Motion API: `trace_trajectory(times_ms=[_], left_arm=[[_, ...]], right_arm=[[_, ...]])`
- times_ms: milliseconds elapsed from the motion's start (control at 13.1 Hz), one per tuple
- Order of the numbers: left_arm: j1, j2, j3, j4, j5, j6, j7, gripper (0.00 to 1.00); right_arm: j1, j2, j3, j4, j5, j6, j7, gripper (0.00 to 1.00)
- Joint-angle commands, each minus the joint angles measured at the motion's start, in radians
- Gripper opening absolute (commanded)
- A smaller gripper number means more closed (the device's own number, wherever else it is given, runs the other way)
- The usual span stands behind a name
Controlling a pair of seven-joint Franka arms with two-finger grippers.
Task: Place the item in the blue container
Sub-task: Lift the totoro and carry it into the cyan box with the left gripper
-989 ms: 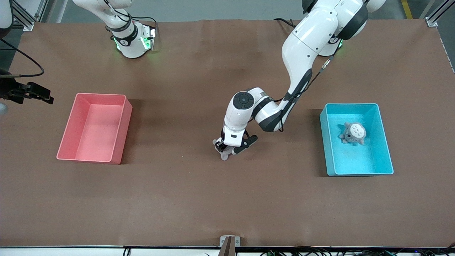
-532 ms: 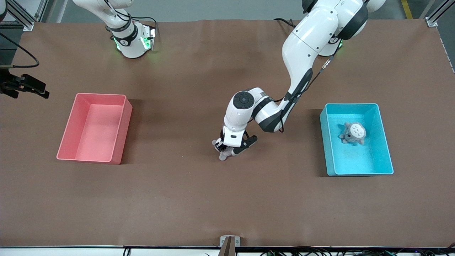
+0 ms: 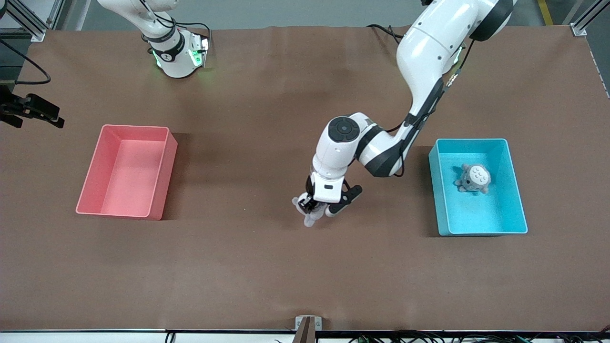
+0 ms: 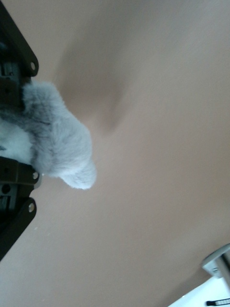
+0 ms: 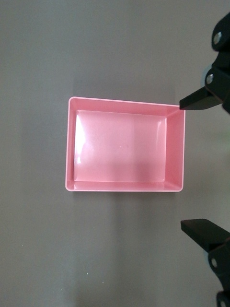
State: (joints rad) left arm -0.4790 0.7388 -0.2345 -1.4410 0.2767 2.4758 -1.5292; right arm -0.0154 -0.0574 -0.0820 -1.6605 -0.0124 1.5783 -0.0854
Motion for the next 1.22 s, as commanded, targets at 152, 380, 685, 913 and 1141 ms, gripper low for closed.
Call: trace_trajectory(times_ms=[152, 380, 685, 913, 1141], left_arm=[[0.22, -0.315, -0.112, -0.318, -0.017, -0.146, 0.25, 0.12], [0.49, -0.436, -0.273, -0.455, -0.018, -0.195, 0.481, 0.12], [0.845, -0.464, -0.449, -0.49, -0.018, -0.296, 0.847, 0.12], [0.943, -0.406, -0.445, -0.475, -0.011, -0.305, 1.073, 0.12], [1.02, -0.317, -0.442, -0.415, 0.001, -0.304, 1.269, 0.12]], right_arm=[[0.011, -0.036, -0.001, -0.039, 0.025, 0.026, 0.006, 1.0], [0.011, -0.041, -0.001, -0.039, 0.025, 0.023, 0.004, 1.0], [0.012, -0.042, -0.001, -0.038, 0.026, 0.016, 0.004, 1.0], [0.012, -0.042, -0.001, -0.039, 0.026, 0.002, 0.004, 1.0], [0.012, -0.044, -0.001, -0.039, 0.026, -0.015, 0.004, 1.0]])
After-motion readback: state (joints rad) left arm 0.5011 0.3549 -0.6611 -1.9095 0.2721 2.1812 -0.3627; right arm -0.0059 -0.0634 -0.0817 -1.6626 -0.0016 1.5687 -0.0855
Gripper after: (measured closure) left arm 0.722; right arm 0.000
